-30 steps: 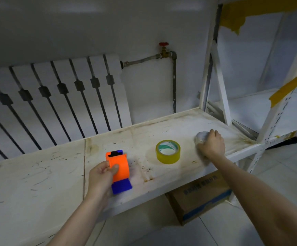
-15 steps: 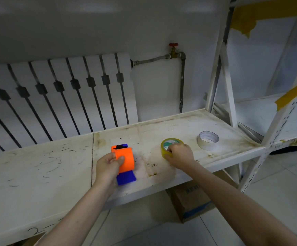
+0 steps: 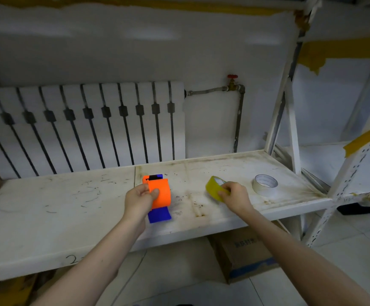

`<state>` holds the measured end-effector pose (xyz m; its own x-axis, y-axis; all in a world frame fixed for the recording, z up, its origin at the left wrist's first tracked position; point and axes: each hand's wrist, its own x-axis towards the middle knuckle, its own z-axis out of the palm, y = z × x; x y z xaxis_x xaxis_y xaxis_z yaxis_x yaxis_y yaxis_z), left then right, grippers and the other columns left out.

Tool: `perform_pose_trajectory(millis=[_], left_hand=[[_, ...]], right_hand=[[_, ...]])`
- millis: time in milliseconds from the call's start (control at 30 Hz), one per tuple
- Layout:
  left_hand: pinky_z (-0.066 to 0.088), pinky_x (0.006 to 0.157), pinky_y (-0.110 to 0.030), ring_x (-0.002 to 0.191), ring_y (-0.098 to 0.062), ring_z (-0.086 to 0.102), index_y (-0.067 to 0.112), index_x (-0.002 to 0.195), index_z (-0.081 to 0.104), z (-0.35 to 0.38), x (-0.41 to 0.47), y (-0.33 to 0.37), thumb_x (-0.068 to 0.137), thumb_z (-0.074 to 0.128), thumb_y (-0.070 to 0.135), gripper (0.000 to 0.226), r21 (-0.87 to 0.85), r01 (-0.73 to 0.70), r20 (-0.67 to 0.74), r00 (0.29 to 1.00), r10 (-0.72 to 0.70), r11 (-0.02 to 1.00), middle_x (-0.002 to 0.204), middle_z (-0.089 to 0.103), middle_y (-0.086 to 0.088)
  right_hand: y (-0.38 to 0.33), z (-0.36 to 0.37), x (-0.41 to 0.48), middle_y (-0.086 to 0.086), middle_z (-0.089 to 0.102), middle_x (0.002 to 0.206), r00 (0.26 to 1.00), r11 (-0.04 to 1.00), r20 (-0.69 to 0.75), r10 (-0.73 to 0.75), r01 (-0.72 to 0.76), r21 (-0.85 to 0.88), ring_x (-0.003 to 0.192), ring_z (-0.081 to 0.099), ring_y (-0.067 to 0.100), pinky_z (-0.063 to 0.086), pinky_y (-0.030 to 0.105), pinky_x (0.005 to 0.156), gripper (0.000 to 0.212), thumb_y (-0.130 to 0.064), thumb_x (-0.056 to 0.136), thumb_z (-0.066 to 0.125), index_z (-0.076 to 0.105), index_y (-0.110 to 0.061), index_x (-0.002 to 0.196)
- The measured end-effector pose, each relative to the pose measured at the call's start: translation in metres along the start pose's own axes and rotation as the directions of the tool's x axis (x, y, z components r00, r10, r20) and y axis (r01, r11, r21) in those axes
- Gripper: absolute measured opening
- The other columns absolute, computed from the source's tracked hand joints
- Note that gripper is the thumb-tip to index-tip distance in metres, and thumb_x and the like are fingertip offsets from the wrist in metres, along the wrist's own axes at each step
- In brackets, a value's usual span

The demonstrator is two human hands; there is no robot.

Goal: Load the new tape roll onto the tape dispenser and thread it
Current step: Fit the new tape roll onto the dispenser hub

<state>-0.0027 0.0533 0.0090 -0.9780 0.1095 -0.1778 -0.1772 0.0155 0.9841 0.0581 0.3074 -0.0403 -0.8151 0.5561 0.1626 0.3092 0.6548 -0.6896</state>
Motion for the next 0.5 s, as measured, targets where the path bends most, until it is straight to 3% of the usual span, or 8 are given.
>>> perform_pose_trajectory(millis=[100,200,233,300,367,500], left_hand=[[0.050,0.087,-0.039,0.116,-0.029,0.054,0.008,0.132,0.050,-0.008,-0.011,0.007,0.088,0.062,0.014,0.047,0.005,-0.025,0.008,1.000,0.025,1.000,0.135,0.053,-0.011],[0.050,0.094,-0.044,0.117,-0.031,0.054,0.009,0.132,0.050,-0.015,-0.024,0.011,0.087,0.063,0.014,0.047,0.014,-0.054,0.018,0.998,0.054,0.998,0.135,0.053,-0.010],[0.050,0.096,-0.045,0.118,-0.031,0.054,0.009,0.132,0.050,-0.017,-0.029,0.012,0.087,0.063,0.015,0.047,0.021,-0.066,0.020,0.998,0.066,0.998,0.135,0.053,-0.010],[0.049,0.098,-0.047,0.119,-0.031,0.053,0.009,0.132,0.051,-0.021,-0.038,0.013,0.087,0.064,0.016,0.047,0.032,-0.089,0.030,0.996,0.088,0.996,0.135,0.053,-0.010],[0.050,0.096,-0.044,0.117,-0.030,0.055,0.008,0.130,0.052,-0.024,-0.048,0.014,0.087,0.064,0.016,0.046,0.043,-0.130,0.037,0.991,0.129,0.991,0.132,0.056,-0.010],[0.051,0.087,-0.035,0.108,-0.026,0.059,0.007,0.117,0.061,-0.030,-0.070,0.018,0.087,0.063,0.014,0.031,0.068,-0.267,0.046,0.963,0.264,0.961,0.122,0.063,-0.011]], right_hand=[[-0.022,-0.013,-0.017,0.005,0.057,0.072,0.999,0.980,-0.030,0.030,-0.024,0.199,0.073,0.052,0.021,0.036,0.029,0.066,0.014,-0.015,0.086,0.061,0.068,-0.004,0.088],[-0.047,-0.021,-0.035,0.004,0.054,0.071,0.993,0.882,0.005,0.116,-0.105,0.460,0.076,0.048,0.022,0.038,0.030,0.066,0.014,-0.015,0.090,0.057,0.063,-0.010,0.078],[-0.055,-0.023,-0.041,0.005,0.055,0.077,0.988,0.820,0.045,0.149,-0.149,0.552,0.081,0.049,0.024,0.043,0.033,0.068,0.014,-0.016,0.092,0.055,0.062,-0.010,0.081],[-0.071,-0.025,-0.054,0.012,0.058,0.101,0.971,0.697,0.132,0.200,-0.236,0.678,0.098,0.054,0.027,0.050,0.043,0.086,0.017,-0.019,0.095,0.051,0.061,-0.008,0.103],[-0.085,-0.026,-0.068,0.016,0.055,0.120,0.961,0.611,0.179,0.212,-0.273,0.743,0.115,0.053,0.030,0.048,0.047,0.096,0.032,-0.019,0.097,0.048,0.053,-0.003,0.124],[-0.114,-0.024,-0.097,0.017,0.057,0.118,0.972,0.566,0.181,0.152,-0.236,0.790,0.111,0.056,0.027,0.049,0.042,0.090,0.032,-0.018,0.098,0.045,0.052,-0.001,0.124]])
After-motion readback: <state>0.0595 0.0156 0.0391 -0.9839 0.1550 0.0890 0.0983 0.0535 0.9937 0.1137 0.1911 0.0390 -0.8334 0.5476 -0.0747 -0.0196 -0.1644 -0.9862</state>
